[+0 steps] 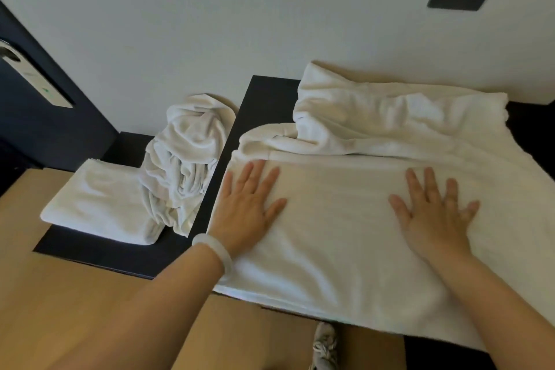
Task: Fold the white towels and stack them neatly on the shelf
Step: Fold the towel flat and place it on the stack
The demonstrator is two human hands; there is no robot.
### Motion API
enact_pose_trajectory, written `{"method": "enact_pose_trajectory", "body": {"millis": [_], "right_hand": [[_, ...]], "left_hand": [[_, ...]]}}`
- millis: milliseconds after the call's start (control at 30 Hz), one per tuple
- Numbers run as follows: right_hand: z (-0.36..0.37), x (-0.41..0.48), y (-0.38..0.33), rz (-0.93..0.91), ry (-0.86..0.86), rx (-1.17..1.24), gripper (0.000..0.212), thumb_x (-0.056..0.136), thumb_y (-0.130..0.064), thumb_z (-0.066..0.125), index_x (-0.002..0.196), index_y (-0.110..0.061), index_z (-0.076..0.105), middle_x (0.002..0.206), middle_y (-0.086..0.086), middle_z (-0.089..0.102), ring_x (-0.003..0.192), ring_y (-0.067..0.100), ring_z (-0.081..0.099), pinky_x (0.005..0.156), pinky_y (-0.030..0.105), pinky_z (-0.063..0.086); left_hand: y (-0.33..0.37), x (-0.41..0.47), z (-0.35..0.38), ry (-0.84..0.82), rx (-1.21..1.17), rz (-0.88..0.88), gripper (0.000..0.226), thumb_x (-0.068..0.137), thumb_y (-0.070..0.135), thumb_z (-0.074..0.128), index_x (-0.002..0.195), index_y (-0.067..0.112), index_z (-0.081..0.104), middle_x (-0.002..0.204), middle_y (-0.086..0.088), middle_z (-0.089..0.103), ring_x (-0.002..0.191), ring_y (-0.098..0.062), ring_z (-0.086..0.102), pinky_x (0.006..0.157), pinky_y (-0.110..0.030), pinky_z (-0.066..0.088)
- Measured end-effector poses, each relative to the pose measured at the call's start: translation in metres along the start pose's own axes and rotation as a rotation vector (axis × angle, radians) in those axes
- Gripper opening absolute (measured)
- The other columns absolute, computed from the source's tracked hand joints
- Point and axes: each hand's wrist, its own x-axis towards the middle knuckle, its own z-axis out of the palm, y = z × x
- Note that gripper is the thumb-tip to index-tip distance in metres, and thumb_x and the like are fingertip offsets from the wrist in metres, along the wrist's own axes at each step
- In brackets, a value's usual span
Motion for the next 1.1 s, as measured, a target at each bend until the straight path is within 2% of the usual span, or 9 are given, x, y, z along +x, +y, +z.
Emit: {"method": "enact_pose_trajectory", "body": {"millis": [233,333,433,533,633,733,833,900,1100], "right_hand": [[-0.020,0.079,-0.021,-0.005,-0.038,0.017,0.068,0.096,-0.065,0.012,0.156,-0.035,-0.001,0.165,-0.007,-0.011,0.150,0.033,-0.008,0.115,0.065,-0.004],[-0.018,0.041,-0.035,-0.133,0.131,0.081,0.065,0.100,-0.055,0.019,0.158,-0.025,0.009,0.166,0.000,-0.003,0.151,0.029,-0.007,0.118,0.059,-0.008],[0.005,-0.030,-0.046,-0.389,0.169,0.087,0.070,0.096,-0.059,0.004,0.157,-0.024,0.012,0.165,0.001,0.004,0.152,0.019,-0.001,0.119,0.053,-0.004],[0.028,-0.072,-0.036,-0.451,0.122,0.039,0.071,0.094,-0.062,-0.009,0.156,-0.030,0.003,0.164,-0.005,-0.003,0.151,0.014,-0.008,0.122,0.048,-0.003],[0.029,-0.096,-0.036,-0.588,0.122,0.237,0.066,0.096,-0.063,0.011,0.152,-0.031,0.027,0.159,-0.013,0.019,0.149,0.009,0.012,0.121,0.036,0.011],[0.029,-0.118,-0.061,-0.785,0.129,0.392,0.046,0.095,-0.058,0.036,0.126,-0.034,0.060,0.128,-0.019,0.053,0.120,0.001,0.042,0.102,0.023,0.036],[0.034,-0.121,-0.085,-0.827,0.246,0.420,0.017,0.089,-0.037,0.063,0.103,-0.028,0.069,0.101,-0.015,0.059,0.094,0.006,0.052,0.080,0.016,0.038],[0.033,-0.118,-0.096,-0.774,0.279,0.444,0.012,0.084,-0.024,0.074,0.093,-0.025,0.068,0.092,-0.013,0.057,0.085,0.008,0.052,0.076,0.019,0.039],[0.031,-0.114,-0.106,-0.759,0.358,0.414,0.009,0.083,-0.013,0.075,0.086,-0.019,0.069,0.084,-0.008,0.058,0.078,0.012,0.052,0.068,0.026,0.048]], "left_hand": [[-0.006,0.072,-0.012,-0.099,0.008,-0.026,0.068,0.096,0.063,0.010,0.155,0.034,-0.007,0.164,0.002,-0.009,0.150,-0.018,-0.012,0.121,-0.048,-0.004],[-0.001,0.052,-0.020,-0.032,0.032,0.002,0.071,0.094,0.064,0.004,0.156,0.030,-0.004,0.163,-0.001,-0.013,0.150,-0.024,-0.013,0.121,-0.049,-0.005],[0.005,-0.004,-0.022,-0.034,-0.013,0.063,0.073,0.088,0.065,-0.006,0.154,0.035,-0.008,0.161,0.004,-0.020,0.148,-0.022,-0.021,0.120,-0.051,-0.009],[-0.007,-0.050,-0.014,-0.090,-0.072,0.086,0.065,0.095,0.066,0.004,0.152,0.040,-0.013,0.159,0.009,-0.026,0.145,-0.015,-0.028,0.120,-0.048,-0.012],[-0.023,-0.076,-0.016,0.006,-0.283,0.176,0.060,0.095,0.062,0.029,0.151,0.038,0.028,0.163,0.010,0.010,0.150,-0.010,-0.002,0.123,-0.041,0.001],[-0.030,-0.096,-0.019,0.104,-0.414,0.244,0.036,0.089,0.050,0.054,0.122,0.038,0.062,0.140,0.018,0.049,0.136,-0.005,0.034,0.114,-0.035,0.023],[-0.031,-0.103,-0.014,0.184,-0.507,0.190,0.018,0.087,0.025,0.069,0.104,0.032,0.070,0.126,0.019,0.057,0.122,-0.004,0.044,0.108,-0.036,0.034],[-0.031,-0.102,-0.013,0.204,-0.584,0.125,0.016,0.086,0.018,0.071,0.098,0.028,0.071,0.120,0.020,0.059,0.118,0.000,0.046,0.107,-0.034,0.039],[-0.028,-0.100,-0.012,0.234,-0.618,0.086,0.011,0.089,0.018,0.069,0.097,0.025,0.071,0.114,0.020,0.060,0.110,0.009,0.045,0.101,-0.015,0.035]]}}
